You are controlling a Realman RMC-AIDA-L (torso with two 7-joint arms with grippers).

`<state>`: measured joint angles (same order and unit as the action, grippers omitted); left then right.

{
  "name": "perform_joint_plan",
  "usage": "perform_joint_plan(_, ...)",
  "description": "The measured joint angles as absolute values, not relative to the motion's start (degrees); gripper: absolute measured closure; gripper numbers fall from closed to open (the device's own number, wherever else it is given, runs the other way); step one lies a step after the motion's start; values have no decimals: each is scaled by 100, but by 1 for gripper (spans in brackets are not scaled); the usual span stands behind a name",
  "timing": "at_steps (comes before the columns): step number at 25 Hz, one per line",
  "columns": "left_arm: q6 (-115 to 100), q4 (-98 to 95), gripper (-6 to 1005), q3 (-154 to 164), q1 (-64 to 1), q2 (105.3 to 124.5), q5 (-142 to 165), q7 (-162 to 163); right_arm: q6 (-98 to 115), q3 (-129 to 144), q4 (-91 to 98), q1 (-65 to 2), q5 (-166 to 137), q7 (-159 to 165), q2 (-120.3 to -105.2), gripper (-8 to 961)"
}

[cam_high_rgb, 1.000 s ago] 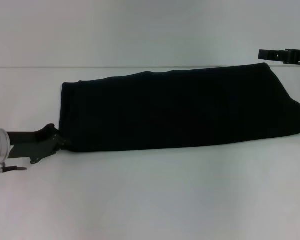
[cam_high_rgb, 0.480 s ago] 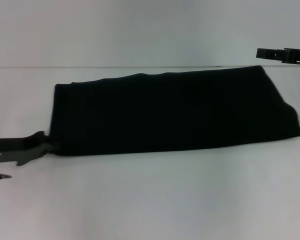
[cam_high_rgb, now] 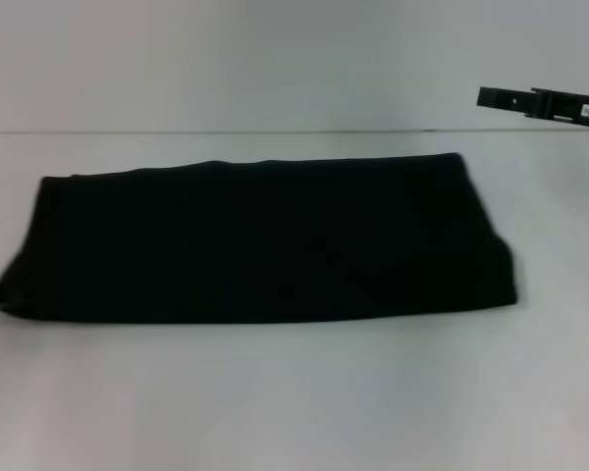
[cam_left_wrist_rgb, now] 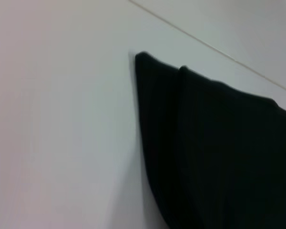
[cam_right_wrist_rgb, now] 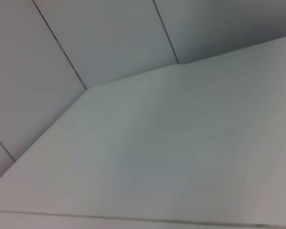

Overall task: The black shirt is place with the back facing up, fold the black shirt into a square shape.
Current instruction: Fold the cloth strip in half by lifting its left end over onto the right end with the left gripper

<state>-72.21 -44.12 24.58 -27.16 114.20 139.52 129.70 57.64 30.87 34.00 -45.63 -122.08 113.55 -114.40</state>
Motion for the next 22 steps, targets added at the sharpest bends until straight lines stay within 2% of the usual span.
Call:
perform_joint_plan(4, -7452, -4874, 974, 2397, -2480, 11338, 14045, 12917, 5597, 3105, 3390, -4628, -12139, 11339, -11518, 196)
perform_joint_plan(9, -7772, -5252, 973, 2037, -2376, 11220, 14391, 12780, 5545, 3108, 3384, -4689, -12137, 11308, -11549, 196)
perform_joint_plan(22, -8054, -5303, 965, 1942, -2617, 11160, 14536, 12568, 5535, 3109, 3403, -4705, -12137, 11264, -11464, 196)
